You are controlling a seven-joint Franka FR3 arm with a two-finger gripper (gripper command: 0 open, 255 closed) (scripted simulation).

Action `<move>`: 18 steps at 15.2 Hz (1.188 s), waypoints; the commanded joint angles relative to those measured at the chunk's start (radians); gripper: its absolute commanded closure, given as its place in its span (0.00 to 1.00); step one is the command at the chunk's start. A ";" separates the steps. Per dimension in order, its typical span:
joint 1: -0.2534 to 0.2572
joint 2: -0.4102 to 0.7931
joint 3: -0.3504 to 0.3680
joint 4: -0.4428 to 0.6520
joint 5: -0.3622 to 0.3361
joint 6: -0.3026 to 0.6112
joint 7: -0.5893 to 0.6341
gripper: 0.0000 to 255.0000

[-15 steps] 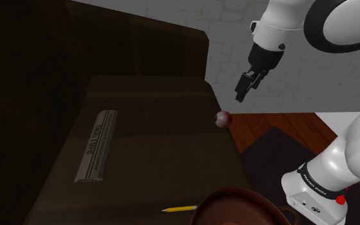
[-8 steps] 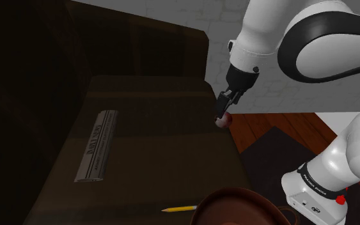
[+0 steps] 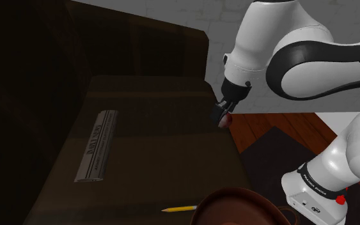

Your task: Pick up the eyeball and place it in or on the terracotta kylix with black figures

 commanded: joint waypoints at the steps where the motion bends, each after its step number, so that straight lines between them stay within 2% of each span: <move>1: 0.000 0.002 0.001 -0.002 0.000 0.004 0.001 0.00; 6: 0.000 0.002 0.001 -0.002 0.000 0.004 0.001 0.00; 7: 0.000 0.002 0.001 -0.002 0.000 0.004 0.001 1.00; 16: 0.000 0.002 0.001 -0.002 0.000 0.004 0.001 1.00; 18: 0.001 -0.011 -0.005 0.017 -0.001 -0.027 -0.001 1.00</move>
